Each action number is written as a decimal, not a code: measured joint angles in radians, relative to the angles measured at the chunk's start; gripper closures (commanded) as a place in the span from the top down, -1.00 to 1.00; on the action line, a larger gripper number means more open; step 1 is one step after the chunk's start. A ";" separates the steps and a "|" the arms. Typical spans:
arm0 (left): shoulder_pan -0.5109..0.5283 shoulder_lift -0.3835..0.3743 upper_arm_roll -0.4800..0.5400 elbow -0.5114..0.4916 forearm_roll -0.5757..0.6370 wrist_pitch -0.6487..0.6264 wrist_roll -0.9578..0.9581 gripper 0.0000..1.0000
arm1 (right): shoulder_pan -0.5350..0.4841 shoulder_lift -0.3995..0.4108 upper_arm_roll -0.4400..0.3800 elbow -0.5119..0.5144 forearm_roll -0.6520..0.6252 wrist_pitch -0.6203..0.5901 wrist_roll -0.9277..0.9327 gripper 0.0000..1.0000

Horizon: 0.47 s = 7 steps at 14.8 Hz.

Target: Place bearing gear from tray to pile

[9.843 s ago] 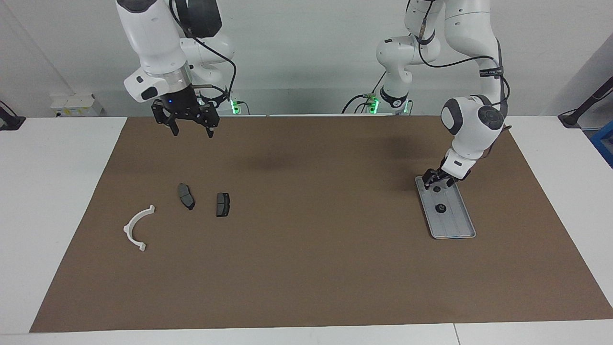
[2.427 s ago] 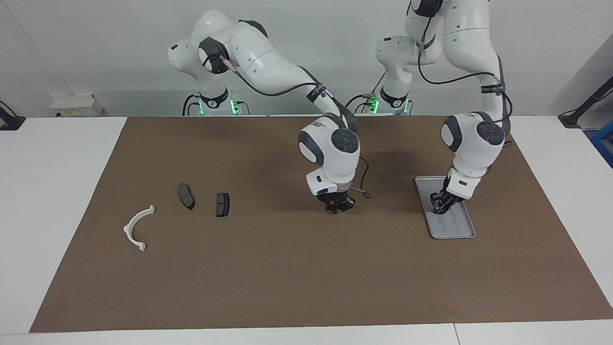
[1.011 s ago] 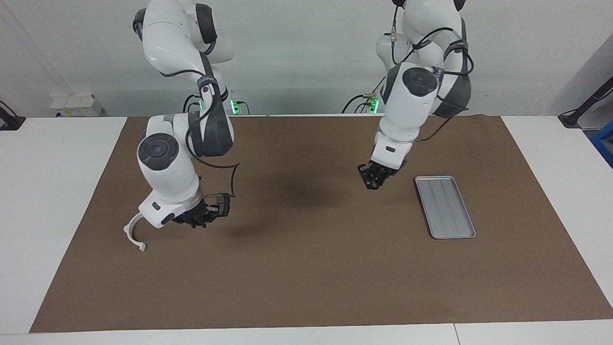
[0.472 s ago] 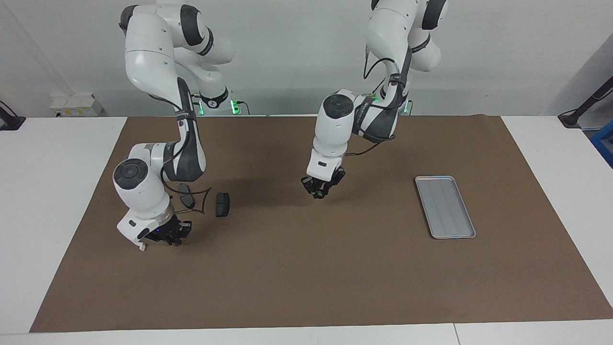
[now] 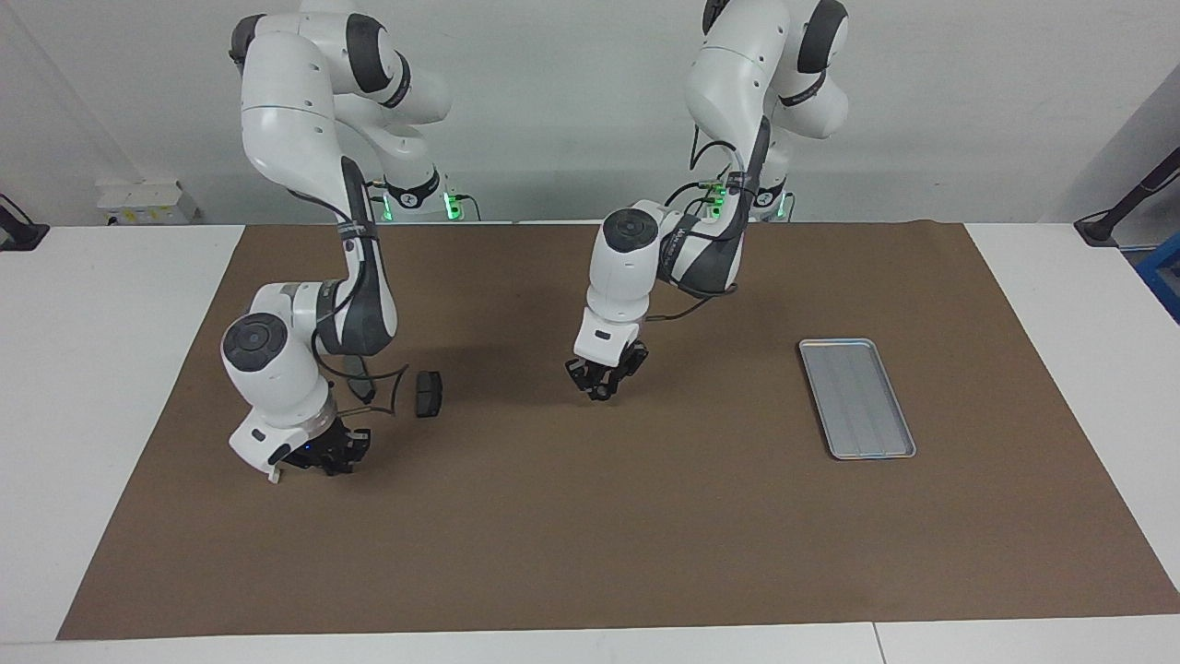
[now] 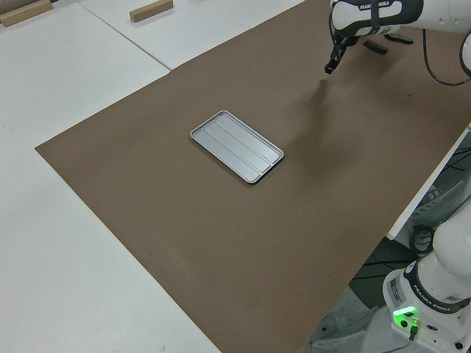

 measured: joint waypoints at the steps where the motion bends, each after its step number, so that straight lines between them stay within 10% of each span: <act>1: 0.001 0.001 0.002 -0.019 0.000 0.030 0.000 -1.00 | 0.000 0.000 0.000 0.000 0.000 0.000 0.000 1.00; 7: 0.000 0.030 0.002 -0.036 0.001 0.067 -0.011 -1.00 | 0.017 -0.047 0.004 0.003 0.000 -0.053 0.000 1.00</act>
